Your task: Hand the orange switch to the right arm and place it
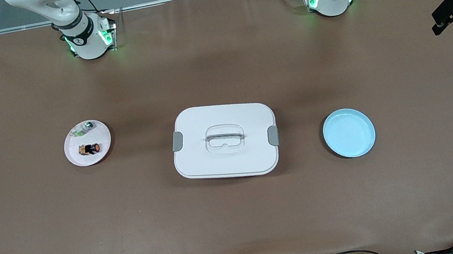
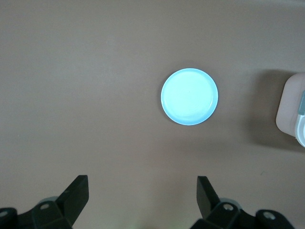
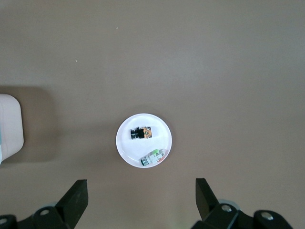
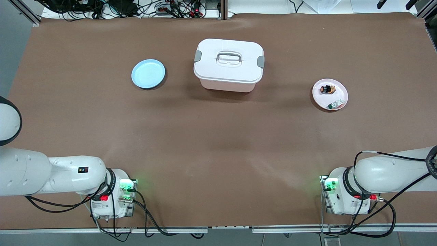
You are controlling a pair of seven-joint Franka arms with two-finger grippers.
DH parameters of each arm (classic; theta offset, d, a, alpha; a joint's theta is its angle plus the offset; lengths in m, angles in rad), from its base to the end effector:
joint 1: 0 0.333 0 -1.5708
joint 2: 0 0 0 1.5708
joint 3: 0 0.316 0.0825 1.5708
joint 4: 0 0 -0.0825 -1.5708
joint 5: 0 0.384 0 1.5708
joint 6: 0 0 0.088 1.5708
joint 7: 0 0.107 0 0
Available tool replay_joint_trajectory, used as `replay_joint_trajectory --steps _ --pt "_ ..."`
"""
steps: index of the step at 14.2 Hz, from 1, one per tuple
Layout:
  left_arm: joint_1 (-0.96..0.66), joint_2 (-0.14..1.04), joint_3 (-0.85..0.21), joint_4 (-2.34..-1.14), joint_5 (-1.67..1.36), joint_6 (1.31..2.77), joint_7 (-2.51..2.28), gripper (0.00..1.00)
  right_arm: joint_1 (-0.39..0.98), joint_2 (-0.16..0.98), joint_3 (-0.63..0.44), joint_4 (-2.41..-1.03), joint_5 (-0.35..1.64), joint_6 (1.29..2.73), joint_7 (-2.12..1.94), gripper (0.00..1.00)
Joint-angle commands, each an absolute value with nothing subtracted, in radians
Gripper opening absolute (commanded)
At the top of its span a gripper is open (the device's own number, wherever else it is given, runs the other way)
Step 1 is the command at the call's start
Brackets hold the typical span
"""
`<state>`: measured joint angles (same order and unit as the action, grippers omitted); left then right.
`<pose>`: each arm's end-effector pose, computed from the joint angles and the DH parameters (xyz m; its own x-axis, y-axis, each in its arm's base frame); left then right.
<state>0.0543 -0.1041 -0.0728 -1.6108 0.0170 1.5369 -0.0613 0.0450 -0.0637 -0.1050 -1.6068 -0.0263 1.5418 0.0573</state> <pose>0.5183 -0.0100 0.6584 0.9986 0.0435 0.0314 0.0442 -0.9988 -0.0226 0.5305 -0.0367 0.6394 0.9931 -0.1176 -0.0005 -0.1175 -0.9929 0.0197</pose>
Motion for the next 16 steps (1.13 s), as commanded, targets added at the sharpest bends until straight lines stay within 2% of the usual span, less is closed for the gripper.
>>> replay_joint_trajectory --steps 1,16 --pt "0.061 -0.092 -0.074 -1.583 0.015 1.516 -0.067 1.00 0.048 -0.049 -0.113 -1.578 -0.015 1.520 0.060 1.00" --pt "0.052 -0.091 -0.100 -1.585 0.020 1.514 -0.011 1.00 0.051 -0.041 -0.110 -1.560 -0.017 1.523 0.058 1.00"
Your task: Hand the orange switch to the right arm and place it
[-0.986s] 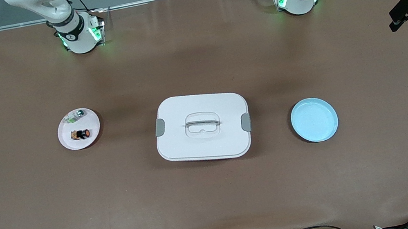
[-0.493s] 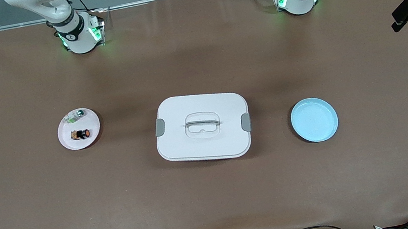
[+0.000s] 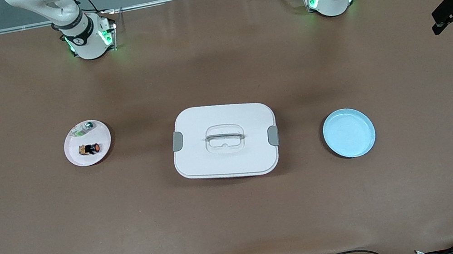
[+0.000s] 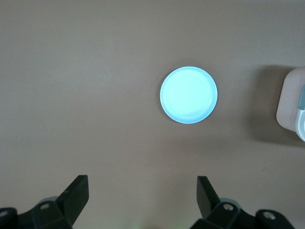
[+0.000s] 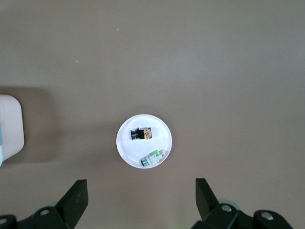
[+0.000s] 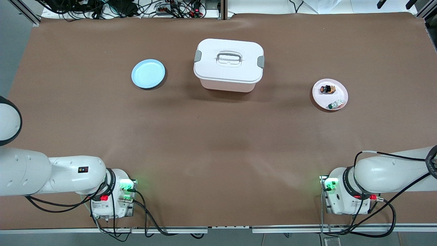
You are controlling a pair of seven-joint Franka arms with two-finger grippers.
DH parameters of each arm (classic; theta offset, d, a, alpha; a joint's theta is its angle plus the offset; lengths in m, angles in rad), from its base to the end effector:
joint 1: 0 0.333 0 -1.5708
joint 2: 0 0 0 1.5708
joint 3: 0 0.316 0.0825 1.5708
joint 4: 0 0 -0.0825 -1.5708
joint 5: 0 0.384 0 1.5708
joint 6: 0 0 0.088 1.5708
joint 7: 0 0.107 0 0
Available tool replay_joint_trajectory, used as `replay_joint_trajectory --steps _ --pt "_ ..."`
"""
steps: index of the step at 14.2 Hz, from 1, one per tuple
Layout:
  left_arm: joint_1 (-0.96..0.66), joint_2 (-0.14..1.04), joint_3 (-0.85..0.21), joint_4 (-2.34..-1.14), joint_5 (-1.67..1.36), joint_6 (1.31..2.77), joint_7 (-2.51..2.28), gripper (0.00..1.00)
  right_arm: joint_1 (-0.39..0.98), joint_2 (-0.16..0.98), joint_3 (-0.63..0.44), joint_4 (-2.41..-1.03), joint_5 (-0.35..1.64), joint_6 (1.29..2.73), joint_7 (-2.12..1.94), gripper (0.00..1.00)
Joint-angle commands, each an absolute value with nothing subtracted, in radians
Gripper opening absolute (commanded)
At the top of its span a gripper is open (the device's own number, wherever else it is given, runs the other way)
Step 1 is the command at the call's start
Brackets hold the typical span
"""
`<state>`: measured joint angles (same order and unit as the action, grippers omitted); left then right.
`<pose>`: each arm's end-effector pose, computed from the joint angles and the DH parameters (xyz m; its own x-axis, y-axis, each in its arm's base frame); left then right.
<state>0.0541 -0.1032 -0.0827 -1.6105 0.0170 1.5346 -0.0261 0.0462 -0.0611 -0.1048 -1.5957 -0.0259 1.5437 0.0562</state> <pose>0.5183 -0.0155 0.6578 0.9996 -0.0017 0.0276 -0.0010 -0.9997 -0.0248 0.5317 -0.0359 0.6434 0.9933 -0.1151 0.0099 -0.1153 -0.9932 0.0190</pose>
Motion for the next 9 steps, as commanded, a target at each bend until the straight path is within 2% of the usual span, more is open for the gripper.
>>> replay_joint_trajectory --steps 1,9 --pt "0.054 -0.091 -0.110 -1.585 0.018 1.514 -0.014 1.00 0.052 -0.040 -0.110 -1.559 -0.015 1.523 0.058 1.00" --pt "0.061 -0.091 -0.127 -1.583 0.015 1.514 -0.014 1.00 0.051 -0.040 -0.110 -1.557 -0.015 1.522 0.057 1.00"
